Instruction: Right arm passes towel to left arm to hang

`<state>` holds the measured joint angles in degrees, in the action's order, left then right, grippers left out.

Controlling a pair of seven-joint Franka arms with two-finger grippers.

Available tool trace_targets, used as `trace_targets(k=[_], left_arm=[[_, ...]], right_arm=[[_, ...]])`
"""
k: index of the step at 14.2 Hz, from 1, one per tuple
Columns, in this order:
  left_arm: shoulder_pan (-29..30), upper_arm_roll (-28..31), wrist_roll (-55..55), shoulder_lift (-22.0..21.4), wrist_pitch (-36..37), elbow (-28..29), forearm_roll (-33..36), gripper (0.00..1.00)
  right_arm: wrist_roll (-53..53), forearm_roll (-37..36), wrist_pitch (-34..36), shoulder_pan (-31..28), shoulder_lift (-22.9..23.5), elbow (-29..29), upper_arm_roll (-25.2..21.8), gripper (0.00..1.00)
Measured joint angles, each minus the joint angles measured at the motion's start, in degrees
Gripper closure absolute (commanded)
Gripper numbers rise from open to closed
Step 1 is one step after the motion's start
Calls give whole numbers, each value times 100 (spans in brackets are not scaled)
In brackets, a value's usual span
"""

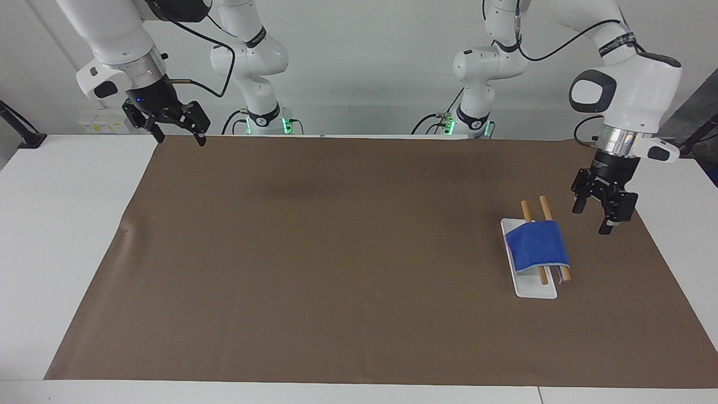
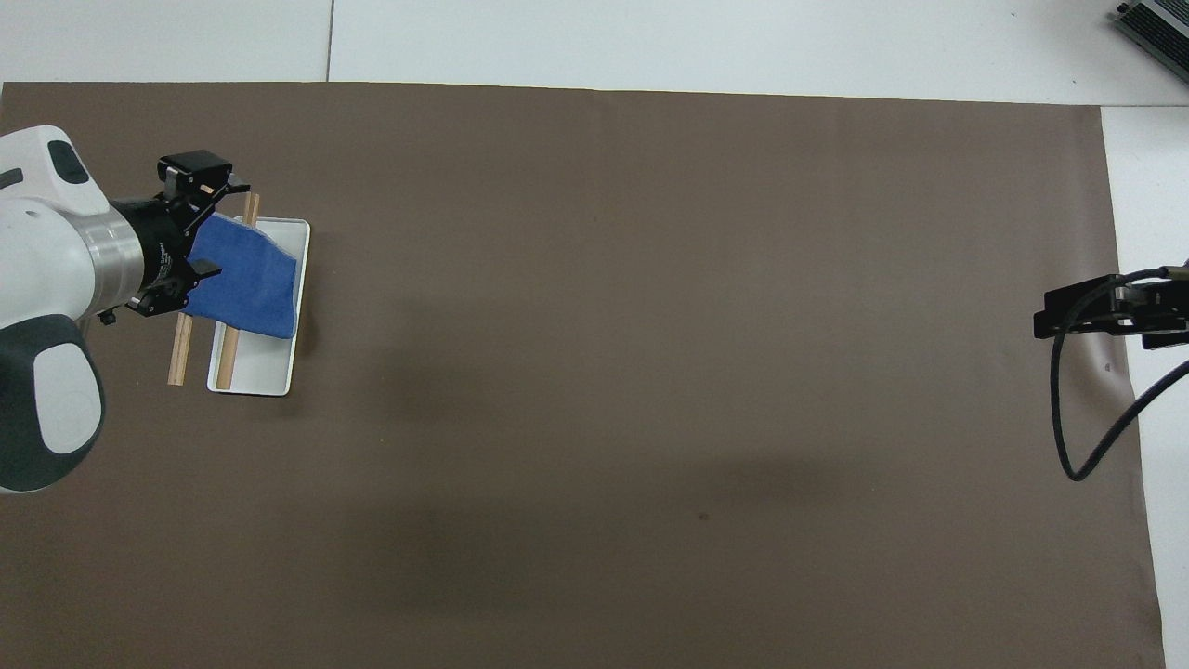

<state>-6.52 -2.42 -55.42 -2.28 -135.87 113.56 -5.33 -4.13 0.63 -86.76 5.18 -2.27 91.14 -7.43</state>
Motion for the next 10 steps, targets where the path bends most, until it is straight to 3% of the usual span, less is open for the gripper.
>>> trace_targets(k=[10], left_arm=[[26,183,4583,-7,3381,-1988,21,0]], right_arm=[[0,-75,-52,20,1,44,32,0]])
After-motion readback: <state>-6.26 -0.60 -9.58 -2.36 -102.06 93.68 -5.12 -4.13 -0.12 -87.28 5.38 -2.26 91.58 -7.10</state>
